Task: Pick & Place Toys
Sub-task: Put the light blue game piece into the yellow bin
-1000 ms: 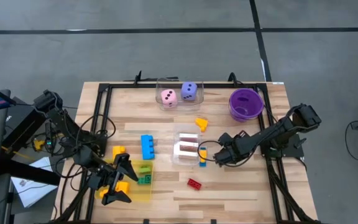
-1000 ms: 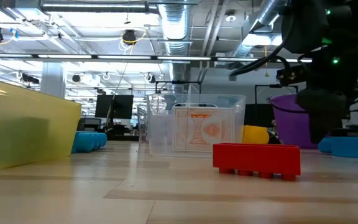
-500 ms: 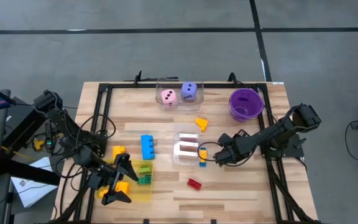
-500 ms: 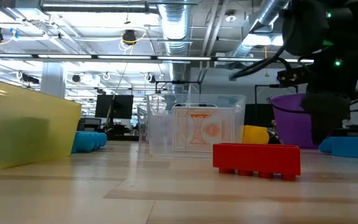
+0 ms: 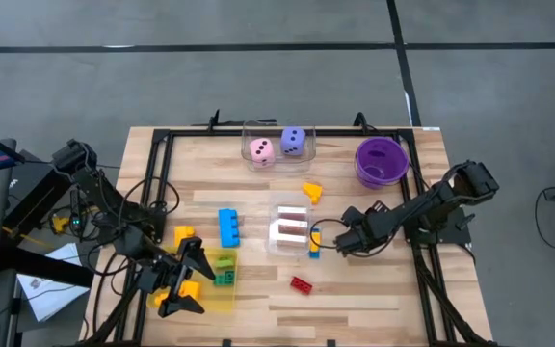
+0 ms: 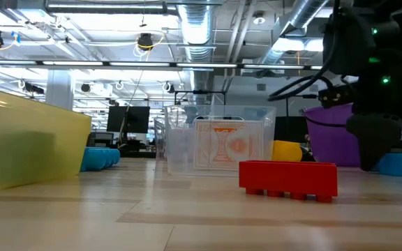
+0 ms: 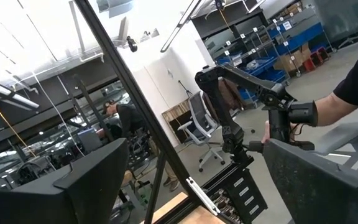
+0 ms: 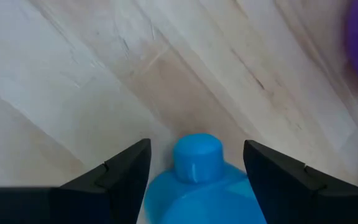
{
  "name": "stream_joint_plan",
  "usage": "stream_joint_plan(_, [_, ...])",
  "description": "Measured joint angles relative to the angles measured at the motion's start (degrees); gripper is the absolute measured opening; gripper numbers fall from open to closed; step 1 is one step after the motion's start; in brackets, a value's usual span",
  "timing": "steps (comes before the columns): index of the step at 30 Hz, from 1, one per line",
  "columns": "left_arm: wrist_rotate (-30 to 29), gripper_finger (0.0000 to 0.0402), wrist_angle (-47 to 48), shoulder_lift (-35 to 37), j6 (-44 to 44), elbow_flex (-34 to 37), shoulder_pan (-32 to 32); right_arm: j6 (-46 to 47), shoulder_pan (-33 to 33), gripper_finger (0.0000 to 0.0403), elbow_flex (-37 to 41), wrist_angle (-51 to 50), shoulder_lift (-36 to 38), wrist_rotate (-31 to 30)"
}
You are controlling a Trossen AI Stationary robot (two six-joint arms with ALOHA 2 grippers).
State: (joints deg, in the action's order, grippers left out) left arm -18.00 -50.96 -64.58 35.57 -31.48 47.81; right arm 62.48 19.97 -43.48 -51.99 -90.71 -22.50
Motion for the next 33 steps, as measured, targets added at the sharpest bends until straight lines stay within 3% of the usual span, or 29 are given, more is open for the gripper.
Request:
stream_joint_plan(10, [0.02,0.0369,0.02,0.00,-0.46,0.01,0.00,-2.50,0.26,0.0236,0.00,-0.08,0.00,3.18])
stream_joint_plan(23, [0.02,0.0369,0.02,0.00,-0.48,0.02,0.00,1.13,0.60,0.0103,-0.04,-0.05,0.00,5.66])
stream_joint_plan(33, [0.02,0.0369,0.04,0.00,-0.48,0.02,0.00,4.68,3.98,0.0122,-1.51,1.96,-0.02,4.35])
